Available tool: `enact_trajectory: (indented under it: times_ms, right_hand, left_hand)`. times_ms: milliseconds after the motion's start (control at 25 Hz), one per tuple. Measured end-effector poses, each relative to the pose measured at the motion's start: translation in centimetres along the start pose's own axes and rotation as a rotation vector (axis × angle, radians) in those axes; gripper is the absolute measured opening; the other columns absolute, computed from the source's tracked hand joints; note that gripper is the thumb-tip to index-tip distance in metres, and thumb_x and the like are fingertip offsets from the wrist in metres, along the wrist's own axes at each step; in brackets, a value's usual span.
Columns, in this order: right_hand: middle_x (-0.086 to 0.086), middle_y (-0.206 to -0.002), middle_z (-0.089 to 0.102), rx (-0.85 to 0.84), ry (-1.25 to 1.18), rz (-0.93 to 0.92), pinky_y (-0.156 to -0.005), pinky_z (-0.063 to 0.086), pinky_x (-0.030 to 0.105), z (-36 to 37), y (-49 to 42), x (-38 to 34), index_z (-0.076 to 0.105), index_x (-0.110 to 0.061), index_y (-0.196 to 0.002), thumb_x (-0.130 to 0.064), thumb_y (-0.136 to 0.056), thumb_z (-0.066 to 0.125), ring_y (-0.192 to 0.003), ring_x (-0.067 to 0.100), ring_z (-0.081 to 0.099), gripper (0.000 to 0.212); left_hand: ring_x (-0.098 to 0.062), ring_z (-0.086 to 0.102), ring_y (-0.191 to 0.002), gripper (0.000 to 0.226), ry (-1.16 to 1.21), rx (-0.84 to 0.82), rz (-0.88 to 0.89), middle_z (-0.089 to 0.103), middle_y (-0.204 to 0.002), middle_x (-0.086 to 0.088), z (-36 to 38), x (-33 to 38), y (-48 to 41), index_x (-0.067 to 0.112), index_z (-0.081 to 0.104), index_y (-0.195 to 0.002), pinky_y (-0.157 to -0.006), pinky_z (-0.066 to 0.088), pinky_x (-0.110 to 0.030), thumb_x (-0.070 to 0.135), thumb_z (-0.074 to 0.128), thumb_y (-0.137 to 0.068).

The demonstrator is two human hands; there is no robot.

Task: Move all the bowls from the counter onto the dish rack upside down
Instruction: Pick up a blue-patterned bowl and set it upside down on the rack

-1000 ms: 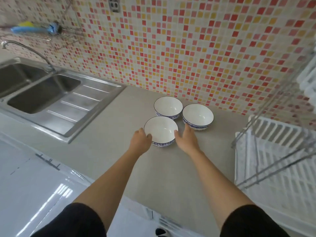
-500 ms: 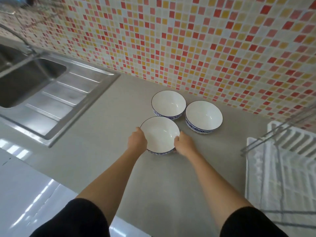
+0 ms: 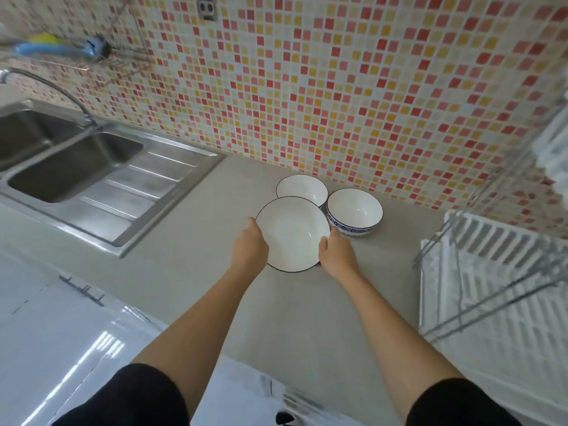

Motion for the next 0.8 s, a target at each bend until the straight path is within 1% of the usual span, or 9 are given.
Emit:
enact_trajectory:
  times_ms: [80, 200, 280, 400, 520, 600, 640, 720, 800]
  right_hand:
    - [0.025, -0.111, 0.061, 0.048, -0.084, -0.017, -0.074, 0.042, 0.035, -1.7, 3.0, -0.5, 0.044, 0.003, -0.116, -0.014, -0.097, 0.037, -0.103, 0.042, 0.058, 0.027]
    - [0.016, -0.099, 0.060, 0.095, -0.228, -0.075, -0.073, 0.046, 0.038, -4.8, 7.7, -1.4, 0.042, -0.004, -0.110, -0.016, -0.096, 0.038, -0.096, 0.039, 0.059, 0.019]
    - [0.001, -0.093, 0.056, 0.130, -0.326, -0.124, -0.074, 0.038, 0.031, -7.6, 11.1, -2.6, 0.040, -0.010, -0.107, -0.030, -0.098, 0.040, -0.094, 0.031, 0.057, 0.022]
    - [-0.019, -0.087, 0.047, 0.237, -0.487, -0.200, -0.080, 0.033, 0.026, -12.8, 15.8, -4.4, 0.043, -0.012, -0.114, -0.049, -0.096, 0.034, -0.089, 0.014, 0.050, 0.041]
    - [-0.019, -0.084, 0.043, 0.385, -0.569, -0.276, -0.066, 0.033, 0.020, -18.6, 19.7, -5.2, 0.038, -0.017, -0.105, -0.051, -0.096, 0.024, -0.077, -0.003, 0.046, 0.038]
    - [-0.018, -0.083, 0.040, 0.472, -0.623, -0.327, -0.066, 0.032, 0.011, -22.4, 21.7, -5.4, 0.036, -0.019, -0.102, -0.050, -0.097, 0.022, -0.072, -0.011, 0.042, 0.035]
    - [-0.018, -0.083, 0.040, 0.498, -0.658, -0.367, -0.069, 0.036, 0.013, -24.2, 22.6, -5.6, 0.036, -0.022, -0.100, -0.054, -0.096, 0.023, -0.071, -0.012, 0.044, 0.034]
    - [-0.017, -0.086, 0.043, 0.529, -0.746, -0.472, -0.080, 0.047, 0.029, -27.7, 24.2, -5.4, 0.036, -0.035, -0.092, -0.065, -0.085, 0.028, -0.077, -0.008, 0.048, 0.032]
    - [-0.016, -0.094, 0.052, 0.532, -0.828, -0.575, -0.087, 0.047, 0.039, -31.3, 25.4, -4.1, 0.036, -0.040, -0.092, -0.067, -0.074, 0.037, -0.088, 0.003, 0.055, 0.032]
  left_hand:
    - [-0.037, 0.048, -0.078, 0.019, 0.104, 0.061, 0.013, 0.048, -0.074, -0.012, -2.2, 0.4, 3.1, 0.007, 0.034, -0.098, -0.064, 0.035, -0.038, -0.009, 0.029, -0.087]
    - [-0.038, 0.053, -0.078, 0.002, 0.246, 0.181, 0.145, 0.047, -0.069, -0.009, -5.0, 1.5, 7.8, 0.007, 0.034, -0.094, -0.064, 0.034, -0.036, 0.009, 0.033, -0.094]
    - [-0.035, 0.052, -0.074, 0.016, 0.374, 0.235, 0.207, 0.049, -0.066, -0.006, -6.7, 2.6, 10.9, 0.006, 0.039, -0.096, -0.065, 0.036, -0.035, 0.020, 0.033, -0.095]
    - [-0.030, 0.052, -0.074, 0.026, 0.584, 0.303, 0.315, 0.051, -0.069, -0.003, -9.4, 5.3, 15.4, 0.007, 0.042, -0.095, -0.066, 0.036, -0.035, 0.029, 0.029, -0.098]
    - [-0.021, 0.047, -0.073, 0.031, 0.763, 0.370, 0.433, 0.043, -0.069, 0.006, -12.2, 9.2, 19.6, 0.012, 0.038, -0.091, -0.070, 0.034, -0.034, 0.037, 0.024, -0.101]
    - [-0.016, 0.044, -0.071, 0.030, 0.872, 0.395, 0.510, 0.038, -0.068, 0.007, -13.9, 12.1, 22.1, 0.014, 0.035, -0.090, -0.071, 0.035, -0.034, 0.038, 0.021, -0.102]
    - [-0.011, 0.043, -0.068, 0.030, 0.923, 0.409, 0.547, 0.036, -0.068, 0.007, -14.6, 13.4, 23.3, 0.014, 0.034, -0.089, -0.068, 0.035, -0.033, 0.038, 0.021, -0.101]
    - [0.000, 0.044, -0.063, 0.028, 1.030, 0.406, 0.651, 0.037, -0.069, 0.009, -15.7, 16.2, 25.5, 0.019, 0.034, -0.084, -0.064, 0.037, -0.027, 0.041, 0.024, -0.097]
    - [0.002, 0.049, -0.071, 0.021, 1.143, 0.314, 0.769, 0.045, -0.075, 0.010, -16.0, 19.5, 27.6, 0.030, 0.034, -0.080, -0.069, 0.044, -0.030, 0.049, 0.028, -0.089]
Point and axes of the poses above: each hand's wrist, its own y-axis away from the middle knuckle, its own z-axis out of the palm, x = y × z, the point moved 5 cm from there along -y, towards the middle knuckle
